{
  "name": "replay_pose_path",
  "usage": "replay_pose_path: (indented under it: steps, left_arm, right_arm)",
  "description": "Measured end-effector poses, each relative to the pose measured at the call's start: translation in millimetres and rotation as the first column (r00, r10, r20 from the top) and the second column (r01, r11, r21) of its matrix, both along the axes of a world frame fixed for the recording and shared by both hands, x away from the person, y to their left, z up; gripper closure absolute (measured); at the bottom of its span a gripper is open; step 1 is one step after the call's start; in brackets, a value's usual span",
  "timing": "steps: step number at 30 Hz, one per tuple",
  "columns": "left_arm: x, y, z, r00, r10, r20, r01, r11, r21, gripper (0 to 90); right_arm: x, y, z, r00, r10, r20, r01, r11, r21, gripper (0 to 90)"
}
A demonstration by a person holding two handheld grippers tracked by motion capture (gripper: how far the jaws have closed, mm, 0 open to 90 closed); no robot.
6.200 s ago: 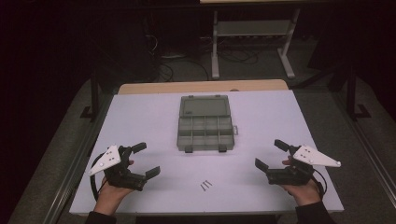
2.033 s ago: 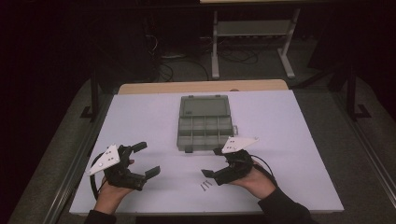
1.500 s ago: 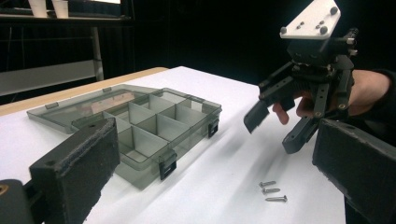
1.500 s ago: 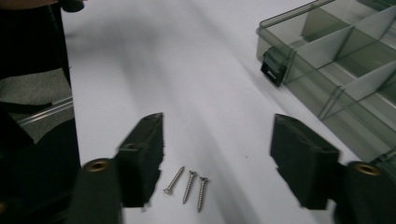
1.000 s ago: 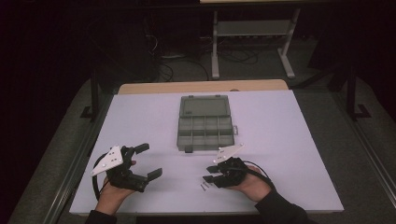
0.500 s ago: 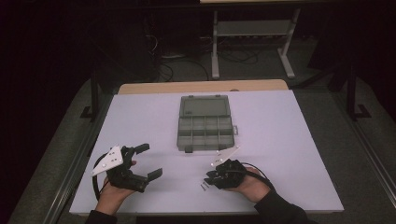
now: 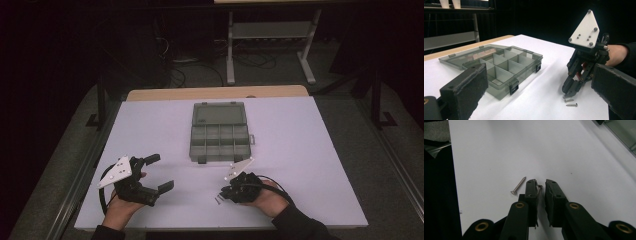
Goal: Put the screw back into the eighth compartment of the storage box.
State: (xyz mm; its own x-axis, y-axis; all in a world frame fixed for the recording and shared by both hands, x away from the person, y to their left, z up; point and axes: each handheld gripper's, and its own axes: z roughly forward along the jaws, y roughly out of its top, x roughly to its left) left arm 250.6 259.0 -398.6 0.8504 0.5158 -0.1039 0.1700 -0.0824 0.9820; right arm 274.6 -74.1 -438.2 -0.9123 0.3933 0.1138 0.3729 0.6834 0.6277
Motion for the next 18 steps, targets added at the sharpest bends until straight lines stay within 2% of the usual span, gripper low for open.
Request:
replay_pose_path:
  steps: [2,4,5,9,18]
  left_arm:
    - [-0.2,-0.3,-0.2,1.0,0.001,-0.003,-0.001,1.0,-0.002,0.1]
    - [0.1,0.0,0.0,1.0,0.0,0.0,0.0,1.0,-0.001,0.1]
    - [0.1,0.0,0.0,1.0,0.0,0.0,0.0,1.0,-0.001,0.1]
    - [-0.1,0.2,-0.2,1.0,-0.001,-0.005,0.001,1.0,0.005,0.1]
    - [0.4,0.5,-0.2,1.0,0.0,0.0,0.0,1.0,0.006,0.1]
  right_arm:
    - [-0.9,1.1,-0.2,1.0,-0.004,-0.003,0.004,1.0,-0.002,80.4]
    - [1.1,1.0,-2.5,0.9997,0.015,0.021,-0.015,0.9997,-0.019,81.1]
    - [-0.3,1.9,-2.1,1.0,0.003,0.009,-0.003,0.9998,-0.019,81.8]
    - [-0.6,1.8,-2.1,0.9998,-0.003,0.019,0.003,0.9996,-0.027,86.5]
    - [0.1,1.4,-2.0,0.9999,-0.006,0.012,0.007,0.9996,-0.028,86.7]
